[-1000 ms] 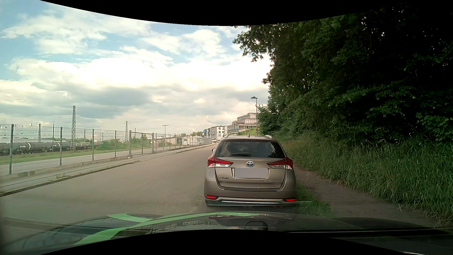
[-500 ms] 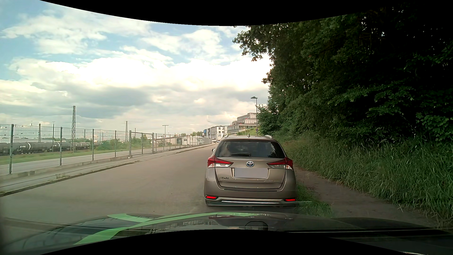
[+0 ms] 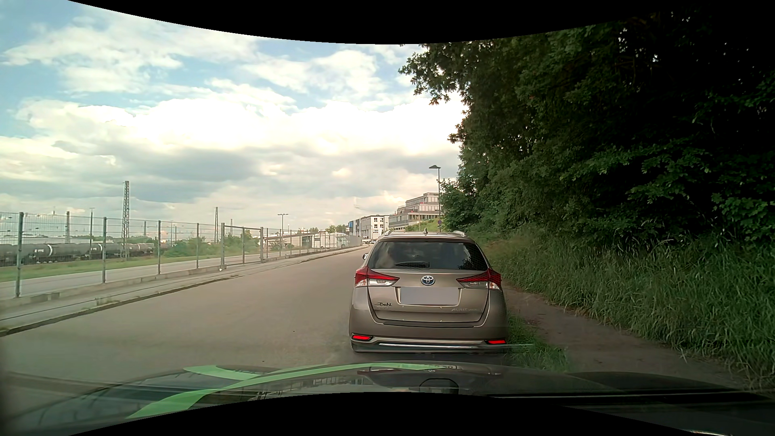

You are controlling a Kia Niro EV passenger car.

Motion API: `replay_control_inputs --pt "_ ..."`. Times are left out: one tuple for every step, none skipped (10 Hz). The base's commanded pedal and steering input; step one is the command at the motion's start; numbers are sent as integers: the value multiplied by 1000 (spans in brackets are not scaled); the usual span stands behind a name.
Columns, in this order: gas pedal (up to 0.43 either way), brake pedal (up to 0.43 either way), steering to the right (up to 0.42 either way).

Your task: Follow the waypoints while adhering to traffic rules and regulations

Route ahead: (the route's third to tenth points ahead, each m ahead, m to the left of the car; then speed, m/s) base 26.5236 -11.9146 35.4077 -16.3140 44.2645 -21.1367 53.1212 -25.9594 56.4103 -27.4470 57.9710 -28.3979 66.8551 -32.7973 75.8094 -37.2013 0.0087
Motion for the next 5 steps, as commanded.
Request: replay_control_inputs --pt "0 677 751" --pt "0 677 751" --pt "0 677 751" --pt "0 671 751" --pt "0 671 751"
